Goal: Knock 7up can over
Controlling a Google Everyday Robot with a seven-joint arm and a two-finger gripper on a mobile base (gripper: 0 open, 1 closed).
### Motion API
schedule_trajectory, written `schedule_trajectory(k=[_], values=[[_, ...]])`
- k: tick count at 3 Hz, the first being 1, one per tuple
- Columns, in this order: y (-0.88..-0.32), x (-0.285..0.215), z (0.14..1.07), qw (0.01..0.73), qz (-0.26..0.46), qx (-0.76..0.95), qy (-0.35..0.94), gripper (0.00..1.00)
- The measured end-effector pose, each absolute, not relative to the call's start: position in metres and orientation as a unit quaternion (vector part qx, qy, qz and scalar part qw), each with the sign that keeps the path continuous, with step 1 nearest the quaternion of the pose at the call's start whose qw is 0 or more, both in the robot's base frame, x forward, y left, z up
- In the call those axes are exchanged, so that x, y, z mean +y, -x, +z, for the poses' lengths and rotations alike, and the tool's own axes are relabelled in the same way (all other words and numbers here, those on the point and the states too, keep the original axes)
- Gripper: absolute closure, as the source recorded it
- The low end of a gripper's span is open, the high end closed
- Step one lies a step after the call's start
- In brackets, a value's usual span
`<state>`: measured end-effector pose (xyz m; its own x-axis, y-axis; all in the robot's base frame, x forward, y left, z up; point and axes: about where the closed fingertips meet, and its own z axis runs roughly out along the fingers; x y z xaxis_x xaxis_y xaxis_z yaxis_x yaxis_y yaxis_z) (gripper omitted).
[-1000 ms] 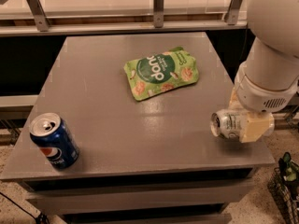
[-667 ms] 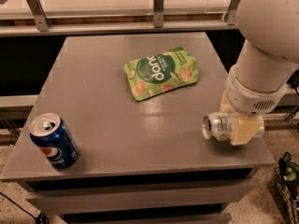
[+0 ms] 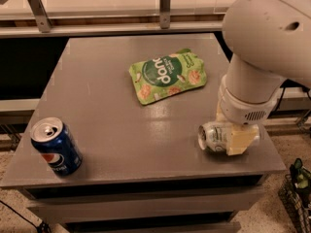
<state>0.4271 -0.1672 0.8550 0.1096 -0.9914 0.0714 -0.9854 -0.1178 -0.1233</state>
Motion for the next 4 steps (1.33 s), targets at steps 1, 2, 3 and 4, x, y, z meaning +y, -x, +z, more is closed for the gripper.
schedule_trajectory(k=[1,2,3,4], values=[[-0.4274,-0.1538,0.8545,0.02,-0.077,0.659,0.748,0.58],[-0.4271,-0.1479,0.8531,0.011,-0.075,0.66,0.748,0.35],[-0.4273,-0.1476,0.8533,0.012,-0.075,0.659,0.748,0.12],[-0.4276,-0.1473,0.8535,0.013,-0.076,0.659,0.748,0.0]])
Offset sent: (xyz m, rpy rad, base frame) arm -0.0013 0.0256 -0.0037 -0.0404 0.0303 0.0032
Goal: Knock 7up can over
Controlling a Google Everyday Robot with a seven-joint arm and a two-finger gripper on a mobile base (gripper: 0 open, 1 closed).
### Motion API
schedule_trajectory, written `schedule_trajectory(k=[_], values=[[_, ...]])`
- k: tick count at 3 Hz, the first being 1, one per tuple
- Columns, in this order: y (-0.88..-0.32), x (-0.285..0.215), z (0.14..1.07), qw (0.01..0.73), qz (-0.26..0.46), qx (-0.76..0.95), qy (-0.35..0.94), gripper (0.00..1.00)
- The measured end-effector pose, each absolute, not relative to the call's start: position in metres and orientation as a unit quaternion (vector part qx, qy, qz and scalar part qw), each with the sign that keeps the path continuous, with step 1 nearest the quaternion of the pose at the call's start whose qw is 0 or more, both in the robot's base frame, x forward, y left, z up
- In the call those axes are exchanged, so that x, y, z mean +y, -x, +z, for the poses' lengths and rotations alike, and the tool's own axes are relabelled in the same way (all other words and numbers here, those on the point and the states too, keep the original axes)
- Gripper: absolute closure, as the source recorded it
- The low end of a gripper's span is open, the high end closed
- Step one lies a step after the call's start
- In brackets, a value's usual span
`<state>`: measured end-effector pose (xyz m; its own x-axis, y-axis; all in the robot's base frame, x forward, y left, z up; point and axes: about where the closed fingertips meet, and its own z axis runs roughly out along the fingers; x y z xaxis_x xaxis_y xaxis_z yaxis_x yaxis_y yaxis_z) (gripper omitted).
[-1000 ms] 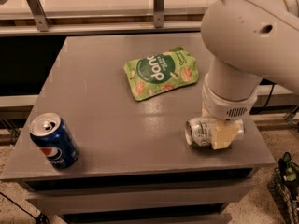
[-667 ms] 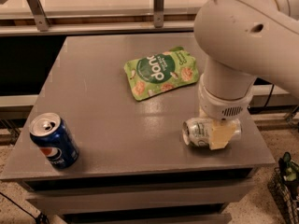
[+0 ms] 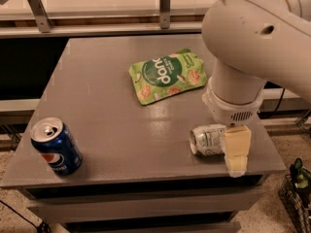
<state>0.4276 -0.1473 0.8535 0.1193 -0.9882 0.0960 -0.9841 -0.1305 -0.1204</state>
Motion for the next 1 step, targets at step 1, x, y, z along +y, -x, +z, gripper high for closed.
schedule_trajectory(k=[1], values=[[-0.4276,-0.1472,0.8535,0.014,-0.076,0.659,0.748,0.0]])
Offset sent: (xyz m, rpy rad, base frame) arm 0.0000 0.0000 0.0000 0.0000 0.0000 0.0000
